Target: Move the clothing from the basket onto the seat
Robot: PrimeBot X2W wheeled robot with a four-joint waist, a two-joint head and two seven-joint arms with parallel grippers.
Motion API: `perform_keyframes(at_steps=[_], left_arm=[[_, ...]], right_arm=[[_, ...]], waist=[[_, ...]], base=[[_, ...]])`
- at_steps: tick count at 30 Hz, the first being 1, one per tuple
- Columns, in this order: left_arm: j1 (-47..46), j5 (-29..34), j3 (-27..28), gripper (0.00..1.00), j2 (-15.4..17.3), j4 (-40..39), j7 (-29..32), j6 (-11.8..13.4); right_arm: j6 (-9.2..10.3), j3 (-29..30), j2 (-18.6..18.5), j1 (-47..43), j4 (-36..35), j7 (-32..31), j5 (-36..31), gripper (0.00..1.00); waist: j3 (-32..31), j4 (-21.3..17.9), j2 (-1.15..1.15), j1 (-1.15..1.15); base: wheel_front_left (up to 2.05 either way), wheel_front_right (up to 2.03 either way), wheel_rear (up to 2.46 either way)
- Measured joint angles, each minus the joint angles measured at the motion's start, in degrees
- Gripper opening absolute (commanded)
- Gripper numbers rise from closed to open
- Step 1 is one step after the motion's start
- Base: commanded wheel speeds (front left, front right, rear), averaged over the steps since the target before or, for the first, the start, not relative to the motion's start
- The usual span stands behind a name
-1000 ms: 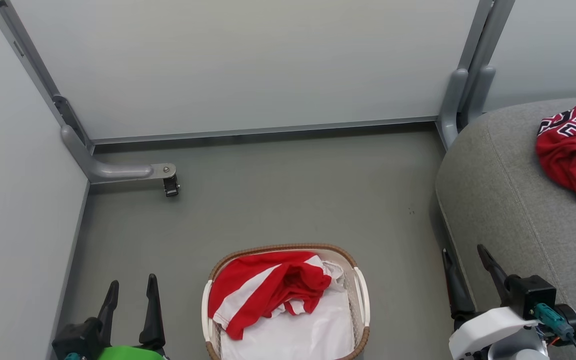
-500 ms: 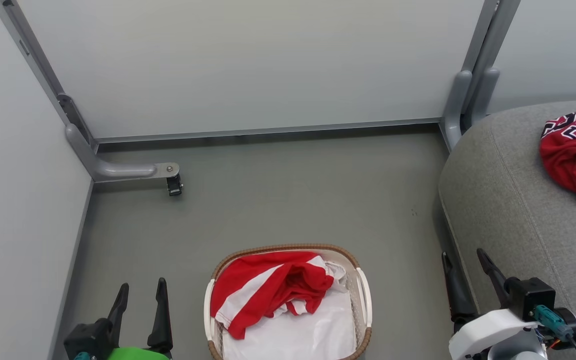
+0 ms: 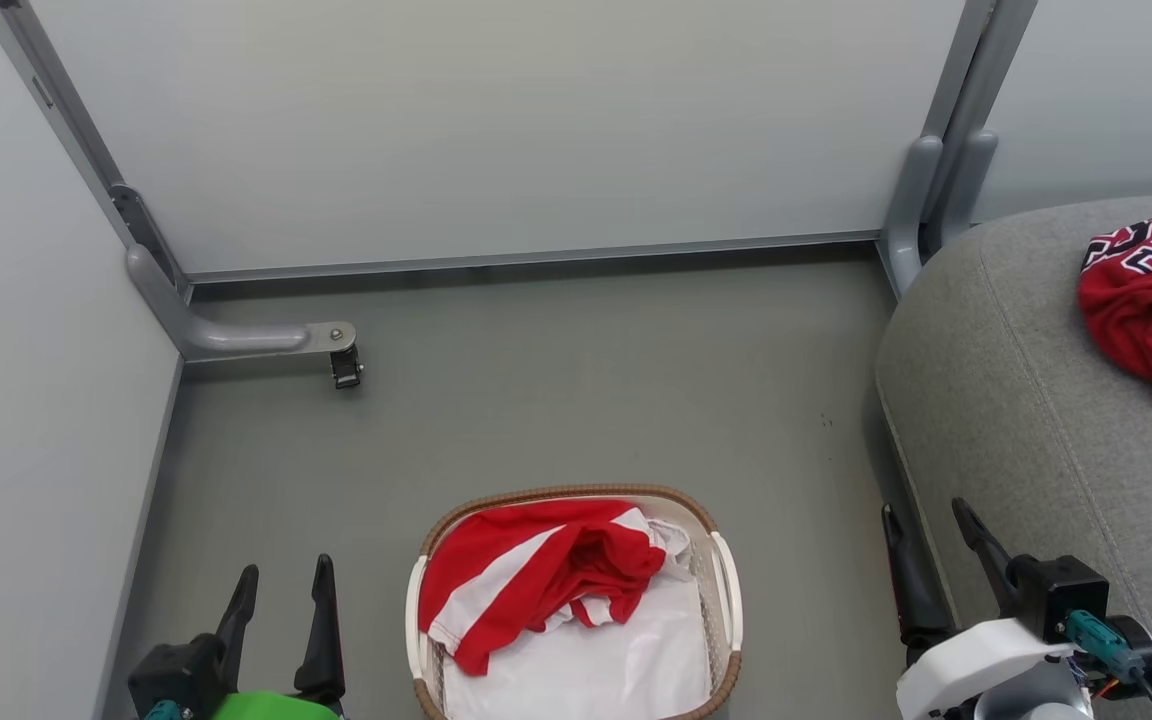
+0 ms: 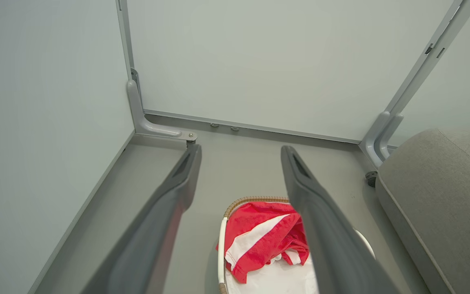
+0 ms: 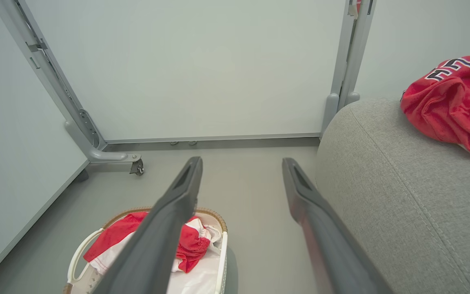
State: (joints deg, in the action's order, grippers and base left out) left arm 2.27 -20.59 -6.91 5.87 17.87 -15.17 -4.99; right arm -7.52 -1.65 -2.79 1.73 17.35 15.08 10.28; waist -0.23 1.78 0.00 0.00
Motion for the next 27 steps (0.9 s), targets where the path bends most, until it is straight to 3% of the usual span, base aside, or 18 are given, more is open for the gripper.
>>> perform_keyframes(at_steps=[5,11,18,27], left_arm=[[-1.0,0.7,-0.5,1.00,0.0,0.0,0.0,-0.3],[-7.4,3.7,-4.8,1.00,0.5,0.8,0.5,-1.1],[-20.4,7.6,-13.5,1.00,0.9,5.9,2.0,-2.1],[-36.0,8.3,-27.8,1.00,3.4,21.1,3.8,-2.4]], right_arm=[[0.00,0.2,0.0,0.3,-0.4,0.0,-0.3,1.00],[0.00,1.5,0.0,2.6,-2.4,0.0,-1.7,1.00],[0.00,2.9,0.0,8.7,-6.2,0.0,-3.5,1.00],[0.00,2.7,0.0,16.4,-10.1,0.0,-2.7,1.00]], waist=[[0.9,-0.3,0.00,0.00],[3.9,-0.6,0.00,0.00],[10.6,-1.8,0.00,0.00],[22.3,-5.0,0.00,0.01]], base=[[0.00,0.00,0.00],[0.00,0.00,0.00],[0.00,0.00,0.00],[0.00,0.00,0.00]])
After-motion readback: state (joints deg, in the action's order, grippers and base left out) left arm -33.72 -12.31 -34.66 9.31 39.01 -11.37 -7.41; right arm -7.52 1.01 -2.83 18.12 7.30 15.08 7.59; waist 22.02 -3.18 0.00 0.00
